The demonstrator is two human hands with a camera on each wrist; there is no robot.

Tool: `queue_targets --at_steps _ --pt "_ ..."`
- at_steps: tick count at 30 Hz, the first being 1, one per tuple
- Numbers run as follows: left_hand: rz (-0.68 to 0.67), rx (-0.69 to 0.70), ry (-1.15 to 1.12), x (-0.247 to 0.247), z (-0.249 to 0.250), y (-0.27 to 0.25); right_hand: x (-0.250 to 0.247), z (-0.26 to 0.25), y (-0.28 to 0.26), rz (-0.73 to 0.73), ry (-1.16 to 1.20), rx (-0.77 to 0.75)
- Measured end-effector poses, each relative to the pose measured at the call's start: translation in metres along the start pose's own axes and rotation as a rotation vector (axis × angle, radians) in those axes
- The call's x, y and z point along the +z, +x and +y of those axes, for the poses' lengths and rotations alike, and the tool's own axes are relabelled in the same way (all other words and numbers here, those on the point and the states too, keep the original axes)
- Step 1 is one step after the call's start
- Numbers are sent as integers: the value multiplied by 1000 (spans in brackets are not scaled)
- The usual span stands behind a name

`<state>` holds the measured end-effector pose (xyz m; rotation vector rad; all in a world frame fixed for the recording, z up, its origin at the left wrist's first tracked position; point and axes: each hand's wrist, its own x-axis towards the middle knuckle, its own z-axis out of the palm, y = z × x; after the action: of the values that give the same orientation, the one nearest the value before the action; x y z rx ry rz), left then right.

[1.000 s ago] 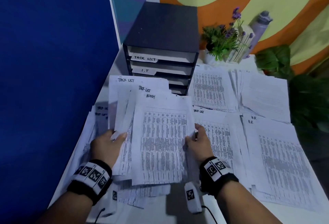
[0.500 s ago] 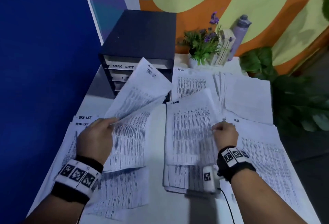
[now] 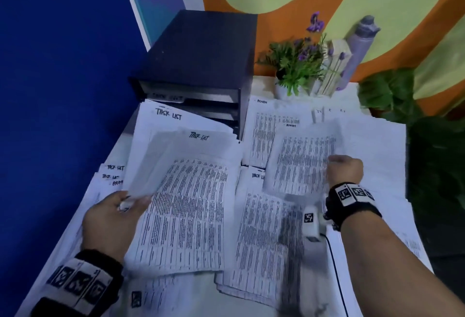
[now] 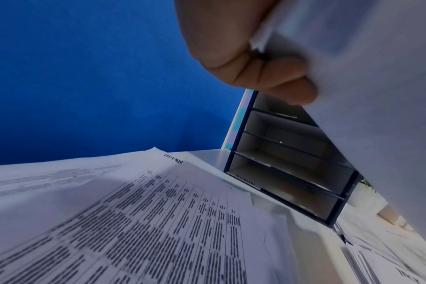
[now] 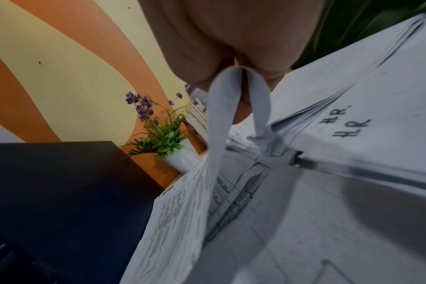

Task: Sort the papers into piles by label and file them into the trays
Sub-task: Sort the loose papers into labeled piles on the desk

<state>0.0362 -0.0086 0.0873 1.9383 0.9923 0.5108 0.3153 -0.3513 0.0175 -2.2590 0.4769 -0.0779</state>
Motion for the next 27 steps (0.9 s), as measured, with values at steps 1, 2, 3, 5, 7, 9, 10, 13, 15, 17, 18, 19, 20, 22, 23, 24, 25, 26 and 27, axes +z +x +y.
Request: queue_targets --at_steps 1,2,3,5,7,9,10,13,15,17,18,19,20,22,23,24,25,26,27 --pt "-12 -15 -12 2 -1 -2 3 -3 4 -22 38 -1" --pt "-24 -29 -34 4 -3 -5 6 -8 7 -52 69 -11" --pt "-31 -49 -56 7 -4 -7 11 -12 11 -96 101 -27" --pt "-51 -73 -77 11 -5 -12 19 -22 14 -236 161 -86" --pt "-71 -85 -91 17 -6 -15 23 -33 15 -309 94 -179" --pt "-102 -102 -133 24 -5 -19 23 -41 10 -277 -33 -248" --pt "-122 -109 -152 27 -5 -21 23 -44 3 -275 -40 -271" --pt "-171 -121 -164 39 -8 -24 16 -45 -33 -447 216 -228" --pt "-203 -164 -186 51 -15 -25 6 -39 -69 -628 419 -73" --pt "-250 -225 -210 61 -18 -26 -3 -28 -102 -790 512 96" --pt "-273 -236 -222 66 -19 -28 -5 -20 -114 -834 513 123" --pt "-286 -238 -252 70 -18 -31 -5 -13 -125 -844 487 100" --pt "-295 -239 -265 75 -18 -34 -4 -5 -132 -806 433 55" --pt "-326 -238 -228 83 -19 -41 -5 10 -141 -681 345 7" --pt "-349 -270 -217 86 -23 -43 -7 16 -143 -622 322 4" --pt "-381 -314 -213 89 -29 -43 -10 23 -145 -571 315 11" --pt "-421 -345 -207 92 -38 -43 -13 29 -147 -541 321 32" --pt "-457 -357 -202 94 -48 -43 -13 38 -147 -524 322 65" --pt "-486 -351 -189 95 -58 -43 -14 47 -148 -513 321 96"
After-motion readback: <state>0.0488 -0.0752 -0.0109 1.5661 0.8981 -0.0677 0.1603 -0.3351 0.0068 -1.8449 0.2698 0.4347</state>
